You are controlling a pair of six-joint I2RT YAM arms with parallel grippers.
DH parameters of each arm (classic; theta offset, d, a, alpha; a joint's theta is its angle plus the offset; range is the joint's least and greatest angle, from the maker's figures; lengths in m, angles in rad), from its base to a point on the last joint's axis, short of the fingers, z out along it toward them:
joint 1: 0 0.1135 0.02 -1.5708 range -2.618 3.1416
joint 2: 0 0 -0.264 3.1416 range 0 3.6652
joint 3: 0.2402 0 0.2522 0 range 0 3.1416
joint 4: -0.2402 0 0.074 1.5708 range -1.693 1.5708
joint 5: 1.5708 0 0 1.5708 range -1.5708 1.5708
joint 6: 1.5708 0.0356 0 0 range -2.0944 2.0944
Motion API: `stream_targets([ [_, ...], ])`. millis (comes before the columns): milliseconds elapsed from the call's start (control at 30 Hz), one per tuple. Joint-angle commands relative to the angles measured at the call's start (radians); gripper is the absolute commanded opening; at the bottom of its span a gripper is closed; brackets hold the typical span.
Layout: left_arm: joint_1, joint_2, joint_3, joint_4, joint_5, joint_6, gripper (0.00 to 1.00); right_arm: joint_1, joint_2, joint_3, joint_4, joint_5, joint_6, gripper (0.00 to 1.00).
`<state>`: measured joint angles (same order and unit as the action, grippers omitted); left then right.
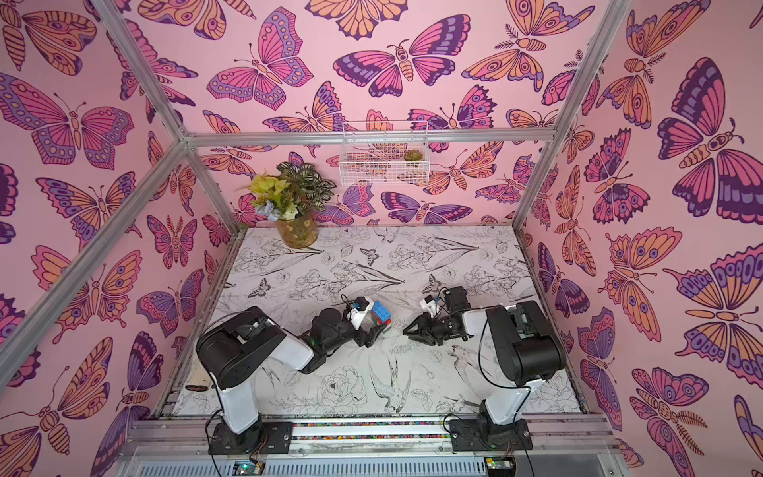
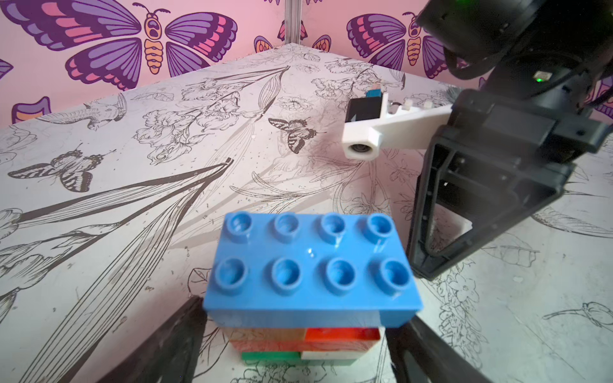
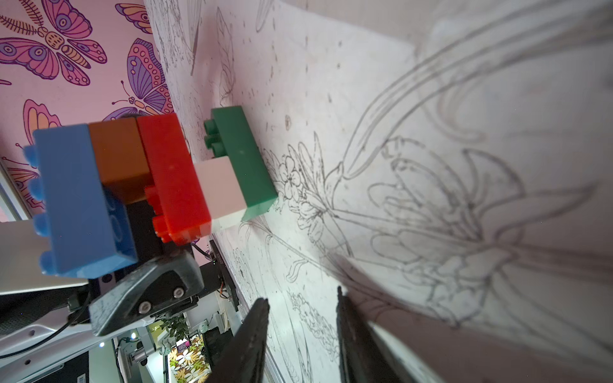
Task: Assemble the number 5 with lego
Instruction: Pick up the lego brick from the center of the board.
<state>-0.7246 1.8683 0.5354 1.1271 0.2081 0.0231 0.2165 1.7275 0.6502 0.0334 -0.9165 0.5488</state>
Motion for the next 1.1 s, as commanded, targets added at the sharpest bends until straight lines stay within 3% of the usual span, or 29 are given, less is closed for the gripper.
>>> stream_targets([
  [0, 0.008, 0.025, 0.015, -0.021, 0.030, -0.005, 0.86, -0.008, 0.000, 0.025, -0.033, -0.005, -0.020, 0.37],
  [567, 0.008, 0.043, 0.036, -0.087, 0.048, 0.001, 0.83, -0.009, -0.003, 0.027, -0.030, -0.005, -0.015, 0.37],
  [1067, 0.008, 0.024, 0.066, -0.176, 0.029, -0.010, 0.63, -0.009, -0.007, 0.028, -0.028, -0.002, -0.012, 0.36],
])
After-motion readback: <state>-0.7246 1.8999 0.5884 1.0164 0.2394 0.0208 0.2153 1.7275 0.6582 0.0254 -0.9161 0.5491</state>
